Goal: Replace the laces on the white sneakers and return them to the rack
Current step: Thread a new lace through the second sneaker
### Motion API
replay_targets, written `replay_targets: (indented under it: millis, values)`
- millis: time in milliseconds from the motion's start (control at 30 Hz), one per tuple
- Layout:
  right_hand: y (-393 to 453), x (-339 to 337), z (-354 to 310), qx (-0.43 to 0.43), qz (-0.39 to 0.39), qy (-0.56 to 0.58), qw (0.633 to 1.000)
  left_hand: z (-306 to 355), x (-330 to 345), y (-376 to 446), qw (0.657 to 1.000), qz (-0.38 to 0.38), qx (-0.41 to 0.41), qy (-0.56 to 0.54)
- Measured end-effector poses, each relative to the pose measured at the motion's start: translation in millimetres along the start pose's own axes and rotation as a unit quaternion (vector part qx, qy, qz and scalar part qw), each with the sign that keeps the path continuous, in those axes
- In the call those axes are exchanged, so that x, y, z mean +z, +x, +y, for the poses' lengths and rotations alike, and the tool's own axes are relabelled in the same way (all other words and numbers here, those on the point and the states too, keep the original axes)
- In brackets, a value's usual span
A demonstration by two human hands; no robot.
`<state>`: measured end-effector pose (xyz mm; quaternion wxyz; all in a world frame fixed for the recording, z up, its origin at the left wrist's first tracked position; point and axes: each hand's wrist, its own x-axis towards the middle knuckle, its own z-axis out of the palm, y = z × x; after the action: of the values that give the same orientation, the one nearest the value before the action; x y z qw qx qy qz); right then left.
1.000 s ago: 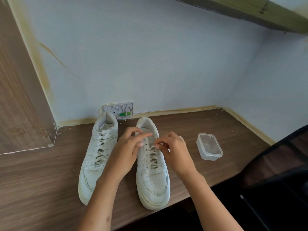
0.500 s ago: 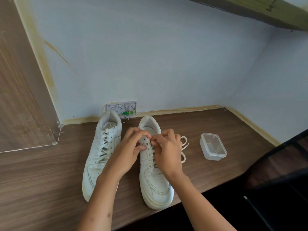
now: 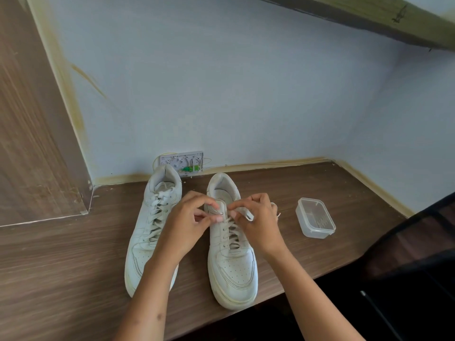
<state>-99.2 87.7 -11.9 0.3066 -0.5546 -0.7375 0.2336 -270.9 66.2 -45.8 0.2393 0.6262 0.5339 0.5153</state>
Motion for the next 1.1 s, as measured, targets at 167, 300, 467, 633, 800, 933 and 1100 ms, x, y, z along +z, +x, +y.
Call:
replay_targets:
  millis: [167, 300, 467, 633, 800, 933, 1100]
  values:
    - [-32.5, -10.4, -0.7, -0.006, 0.008, -0.119, 0.993, 0.8, 9.5, -6.0, 0.995, 0.029, 0.012, 0.096]
    - [-41.8, -3.6, 2.9, 0.092, -0.105, -0.1, 0.985, 5.4, 13.6, -11.4, 0.987, 0.024, 0.037, 0.155]
    - [-37.8, 1.3, 8.8, 0.1, -0.123, -0.036, 0.987, 4.2, 12.5, -9.7, 0.988, 0.039, 0.044, 0.145]
    - [-38.7, 4.1, 11.7, 0.101, -0.114, -0.028, 0.988, 6.4, 19.2, -10.0, 0.974, 0.047, 0.079, 0.206]
    - [-37.3, 5.0, 11.8, 0.113, -0.095, -0.021, 0.989, 4.4, 8.9, -8.9, 0.983, 0.139, 0.028, 0.12]
    - [-33.1, -1.1, 12.3, 0.098, -0.093, -0.043, 0.99, 10.2, -14.3, -7.0, 0.947, 0.312, 0.009, 0.072]
    - [-41.8, 1.6, 13.1, 0.012, -0.143, -0.137, 0.98, 6.1, -16.5, -7.4, 0.934, 0.282, 0.088, 0.202]
